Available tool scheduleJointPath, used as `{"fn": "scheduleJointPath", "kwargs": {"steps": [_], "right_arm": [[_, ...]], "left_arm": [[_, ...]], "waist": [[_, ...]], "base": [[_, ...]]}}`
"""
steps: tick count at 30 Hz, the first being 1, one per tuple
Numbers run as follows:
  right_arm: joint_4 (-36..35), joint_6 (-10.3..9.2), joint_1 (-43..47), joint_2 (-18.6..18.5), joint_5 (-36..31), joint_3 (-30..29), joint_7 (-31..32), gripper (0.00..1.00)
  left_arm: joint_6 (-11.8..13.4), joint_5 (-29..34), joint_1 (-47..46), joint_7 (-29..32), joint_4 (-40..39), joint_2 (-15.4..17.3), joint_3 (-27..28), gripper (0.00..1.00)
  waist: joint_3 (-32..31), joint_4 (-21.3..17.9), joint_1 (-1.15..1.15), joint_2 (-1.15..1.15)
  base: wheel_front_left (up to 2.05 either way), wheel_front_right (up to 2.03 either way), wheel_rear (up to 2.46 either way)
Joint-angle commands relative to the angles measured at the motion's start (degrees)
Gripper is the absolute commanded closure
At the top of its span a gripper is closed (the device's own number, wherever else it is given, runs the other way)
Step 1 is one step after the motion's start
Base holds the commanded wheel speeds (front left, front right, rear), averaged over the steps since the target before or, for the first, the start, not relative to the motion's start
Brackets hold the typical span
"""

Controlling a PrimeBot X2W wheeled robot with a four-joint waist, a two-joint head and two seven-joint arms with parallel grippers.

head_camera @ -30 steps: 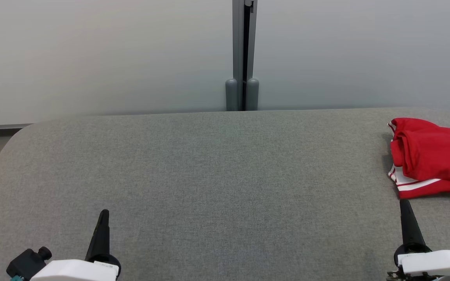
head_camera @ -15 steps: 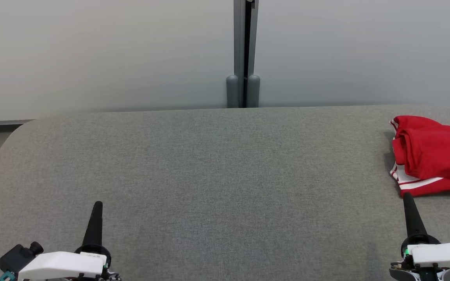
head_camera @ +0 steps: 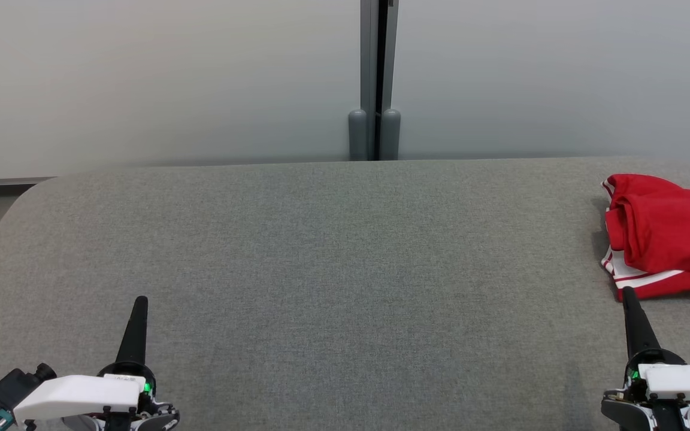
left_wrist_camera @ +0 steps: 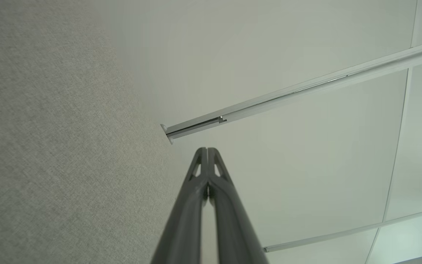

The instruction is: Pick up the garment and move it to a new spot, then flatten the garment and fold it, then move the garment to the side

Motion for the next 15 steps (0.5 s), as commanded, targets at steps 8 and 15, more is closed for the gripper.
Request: {"fn": "scheduleJointPath", "kwargs": {"steps": [8,15], "right_arm": [[0.26,-0.01,-1.62,-0.25,4.6,-0.87,1.39,1.0],[0.52,-0.01,-2.32,-0.18,7.8,-1.36,2.3,1.0]], "left_arm": [[-0.88,-4.18,-2.16,1.19,0.45,0.25,1.33,1.0],[-1.34,-7.05,-3.05,2.14,0.94,0.19,2.13,1.0]], "waist": [[0.4,0.1,0.0,0.0],[0.76,0.18,0.0,0.0]], "base": [[0.0,0.0,0.0],[0.0,0.0,0.0]]}}
